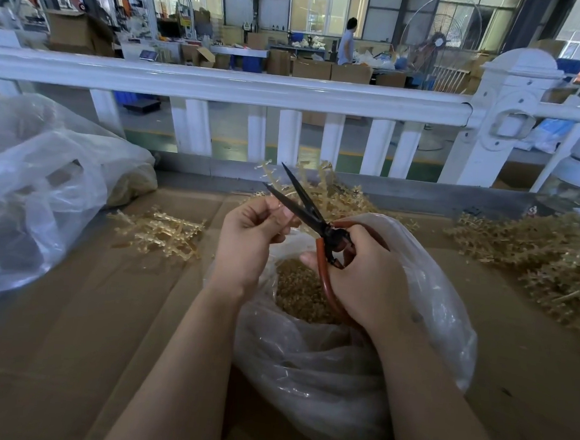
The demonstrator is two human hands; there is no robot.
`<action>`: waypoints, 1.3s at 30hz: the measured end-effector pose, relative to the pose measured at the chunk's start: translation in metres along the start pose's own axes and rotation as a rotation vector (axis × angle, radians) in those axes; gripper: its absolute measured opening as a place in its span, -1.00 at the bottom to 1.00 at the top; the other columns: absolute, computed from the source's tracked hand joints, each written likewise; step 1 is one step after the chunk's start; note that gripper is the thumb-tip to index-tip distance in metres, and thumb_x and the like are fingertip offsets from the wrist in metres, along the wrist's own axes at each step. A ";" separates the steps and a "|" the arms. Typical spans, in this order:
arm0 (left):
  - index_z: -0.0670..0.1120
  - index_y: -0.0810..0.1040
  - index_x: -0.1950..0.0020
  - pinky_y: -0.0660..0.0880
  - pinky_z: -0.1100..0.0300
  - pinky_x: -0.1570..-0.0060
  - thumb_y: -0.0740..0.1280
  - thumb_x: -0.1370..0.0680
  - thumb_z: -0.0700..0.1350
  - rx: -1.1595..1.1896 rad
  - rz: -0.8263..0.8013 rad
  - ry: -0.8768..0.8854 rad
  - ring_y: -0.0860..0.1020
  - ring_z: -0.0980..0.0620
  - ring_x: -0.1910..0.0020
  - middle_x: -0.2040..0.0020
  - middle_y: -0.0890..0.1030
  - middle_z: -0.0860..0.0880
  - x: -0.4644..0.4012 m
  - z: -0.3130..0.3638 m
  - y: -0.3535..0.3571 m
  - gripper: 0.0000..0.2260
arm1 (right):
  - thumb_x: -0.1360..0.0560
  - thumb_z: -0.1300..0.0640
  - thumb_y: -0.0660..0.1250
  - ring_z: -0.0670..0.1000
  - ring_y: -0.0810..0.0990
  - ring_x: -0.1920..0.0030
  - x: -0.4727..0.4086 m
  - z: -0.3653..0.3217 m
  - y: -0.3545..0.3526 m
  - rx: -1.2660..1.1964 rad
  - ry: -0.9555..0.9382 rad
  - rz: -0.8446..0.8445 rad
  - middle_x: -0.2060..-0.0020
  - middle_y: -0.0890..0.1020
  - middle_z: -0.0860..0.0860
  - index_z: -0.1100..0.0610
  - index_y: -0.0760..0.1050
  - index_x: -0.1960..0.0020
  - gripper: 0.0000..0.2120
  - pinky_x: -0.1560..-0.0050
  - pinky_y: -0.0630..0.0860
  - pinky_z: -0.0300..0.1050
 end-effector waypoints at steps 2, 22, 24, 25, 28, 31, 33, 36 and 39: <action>-0.19 0.55 0.18 0.41 0.30 0.25 0.27 -0.59 -0.36 -0.002 -0.005 0.012 0.43 0.16 0.37 0.40 0.53 0.08 -0.001 -0.001 -0.002 -0.82 | -0.27 -0.59 0.15 -0.17 0.56 0.13 0.000 0.000 0.000 0.036 -0.011 0.003 0.10 0.61 -0.20 -0.04 0.49 0.00 -0.33 0.16 0.51 -0.28; -0.06 0.65 0.25 0.43 0.27 0.21 0.34 -0.55 -0.31 0.085 0.004 0.001 0.42 0.12 0.35 0.37 0.54 0.02 0.000 0.001 -0.003 -0.76 | -0.34 -0.57 0.14 -0.11 0.56 0.34 0.001 -0.001 -0.002 0.127 -0.081 0.107 0.35 0.62 -0.15 0.05 0.58 0.17 -0.31 0.31 0.57 -0.14; -0.09 0.64 0.22 0.44 0.28 0.22 0.34 -0.55 -0.32 0.095 0.013 -0.007 0.43 0.12 0.35 0.35 0.56 -0.01 0.000 0.002 -0.003 -0.79 | -0.33 -0.58 0.14 -0.10 0.58 0.33 0.001 -0.001 -0.002 0.128 -0.080 0.102 0.33 0.63 -0.14 0.07 0.60 0.15 -0.29 0.28 0.59 -0.09; -0.10 0.63 0.21 0.44 0.27 0.21 0.34 -0.55 -0.32 0.096 0.016 -0.009 0.43 0.11 0.35 0.33 0.56 -0.03 0.000 0.003 -0.002 -0.81 | -0.33 -0.58 0.14 -0.09 0.59 0.31 0.001 -0.001 -0.002 0.125 -0.079 0.097 0.31 0.64 -0.13 0.08 0.60 0.13 -0.27 0.27 0.60 -0.07; -0.11 0.61 0.20 0.44 0.25 0.19 0.33 -0.56 -0.33 0.066 0.019 0.006 0.45 0.11 0.34 0.33 0.57 -0.01 0.001 0.003 -0.003 -0.81 | -0.33 -0.59 0.13 -0.07 0.61 0.29 0.001 0.000 -0.002 0.118 -0.077 0.088 0.29 0.66 -0.11 0.10 0.62 0.11 -0.24 0.24 0.61 -0.05; -0.11 0.61 0.17 0.48 0.31 0.21 0.34 -0.55 -0.34 0.047 0.041 0.022 0.50 0.17 0.36 0.35 0.62 0.07 0.001 0.004 -0.002 -0.83 | -0.33 -0.57 0.16 -0.07 0.60 0.30 0.001 -0.001 -0.002 0.119 -0.070 0.094 0.31 0.65 -0.12 0.08 0.62 0.13 -0.28 0.25 0.61 -0.05; -0.13 0.60 0.17 0.48 0.33 0.22 0.34 -0.56 -0.34 0.029 0.043 0.037 0.51 0.20 0.35 0.35 0.62 0.09 0.001 0.004 -0.002 -0.83 | -0.34 -0.57 0.16 -0.09 0.58 0.33 0.001 -0.002 -0.002 0.138 -0.072 0.105 0.33 0.64 -0.13 0.07 0.60 0.16 -0.30 0.27 0.60 -0.07; -0.12 0.59 0.20 0.44 0.36 0.25 0.32 -0.56 -0.37 -0.045 0.024 0.079 0.48 0.21 0.36 0.38 0.56 0.12 0.002 0.005 -0.001 -0.79 | -0.33 -0.60 0.09 -0.14 0.54 0.35 0.001 -0.004 -0.002 0.171 -0.077 0.108 0.34 0.60 -0.17 0.03 0.55 0.18 -0.30 0.30 0.60 -0.11; -0.18 0.56 0.22 0.40 0.32 0.25 0.31 -0.55 -0.39 -0.118 0.032 0.102 0.41 0.12 0.34 0.37 0.48 -0.02 0.001 0.003 -0.002 -0.81 | -0.32 -0.61 0.08 -0.13 0.56 0.31 0.001 -0.003 -0.003 0.169 -0.083 0.111 0.31 0.60 -0.17 0.01 0.53 0.17 -0.30 0.27 0.61 -0.09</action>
Point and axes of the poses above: each hand's wrist, its own x-axis away from the middle knuckle, its own y-axis out of the palm, z = x × y, the point moved 1 cm from there along -x, towards the middle knuckle
